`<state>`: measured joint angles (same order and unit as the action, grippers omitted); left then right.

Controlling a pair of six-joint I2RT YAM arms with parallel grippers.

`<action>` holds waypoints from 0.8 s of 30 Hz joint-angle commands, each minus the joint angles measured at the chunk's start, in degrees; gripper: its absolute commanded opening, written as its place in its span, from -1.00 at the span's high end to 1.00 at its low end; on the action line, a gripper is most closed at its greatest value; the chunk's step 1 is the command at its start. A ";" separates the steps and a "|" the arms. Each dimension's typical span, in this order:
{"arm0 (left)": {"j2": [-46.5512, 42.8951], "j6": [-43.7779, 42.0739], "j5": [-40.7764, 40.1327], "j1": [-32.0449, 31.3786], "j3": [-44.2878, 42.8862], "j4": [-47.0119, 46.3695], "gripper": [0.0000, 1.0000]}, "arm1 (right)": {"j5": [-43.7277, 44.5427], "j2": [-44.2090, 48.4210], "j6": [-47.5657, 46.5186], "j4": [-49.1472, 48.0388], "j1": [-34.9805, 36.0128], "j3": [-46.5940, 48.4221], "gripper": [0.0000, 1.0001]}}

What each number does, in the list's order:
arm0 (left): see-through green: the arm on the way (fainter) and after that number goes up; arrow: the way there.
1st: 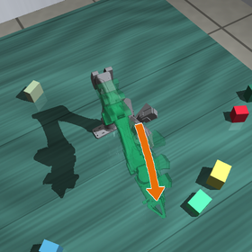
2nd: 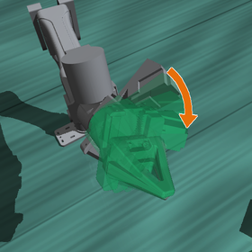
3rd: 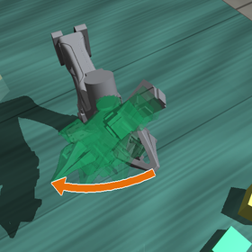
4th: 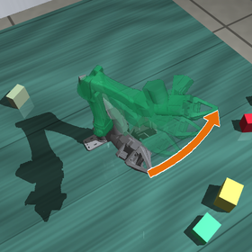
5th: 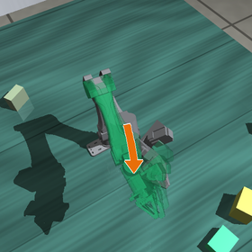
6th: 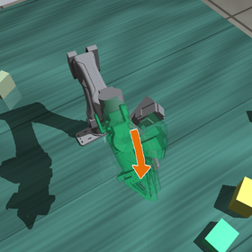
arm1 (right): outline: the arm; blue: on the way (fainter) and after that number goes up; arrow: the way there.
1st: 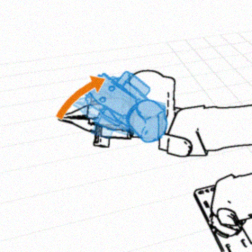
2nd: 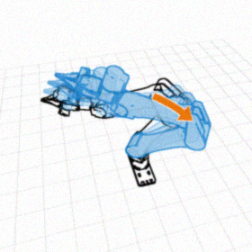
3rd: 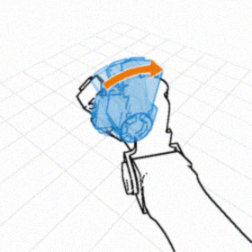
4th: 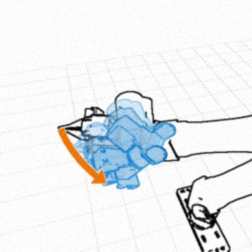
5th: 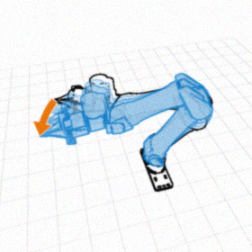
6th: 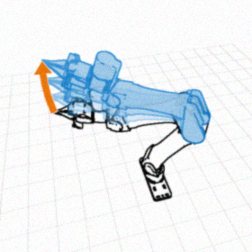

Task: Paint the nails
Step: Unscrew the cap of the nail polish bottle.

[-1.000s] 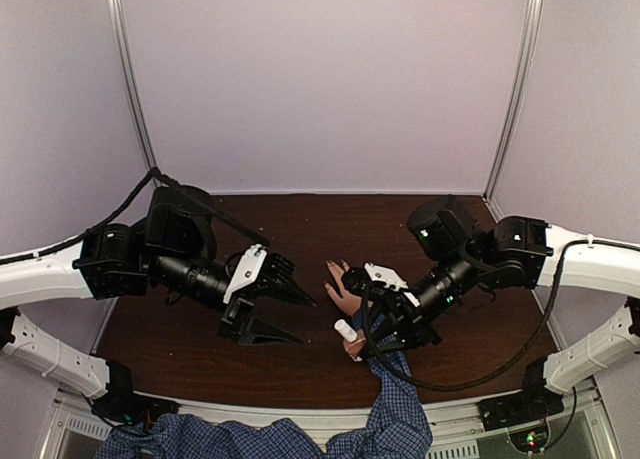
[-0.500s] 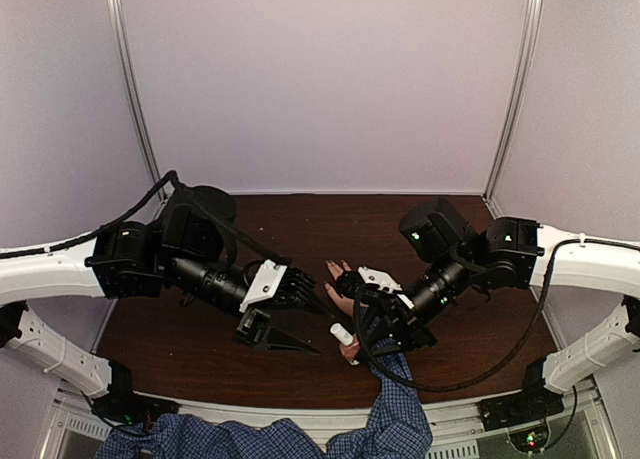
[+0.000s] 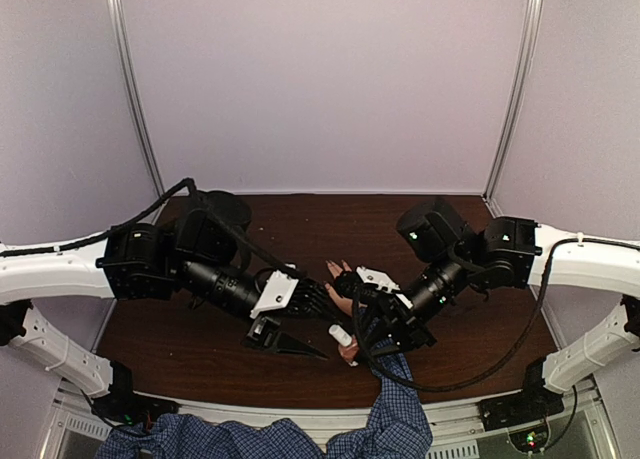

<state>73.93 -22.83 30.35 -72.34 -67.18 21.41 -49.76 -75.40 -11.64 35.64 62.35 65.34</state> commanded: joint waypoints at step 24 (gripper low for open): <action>1.41 -2.37 -2.38 -1.67 -1.89 1.43 0.48 | -1.92 0.57 0.21 -1.25 0.20 1.98 1.00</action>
<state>75.85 -24.97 27.44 -73.49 -68.29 21.26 -50.96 -75.94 -11.64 35.75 62.65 65.45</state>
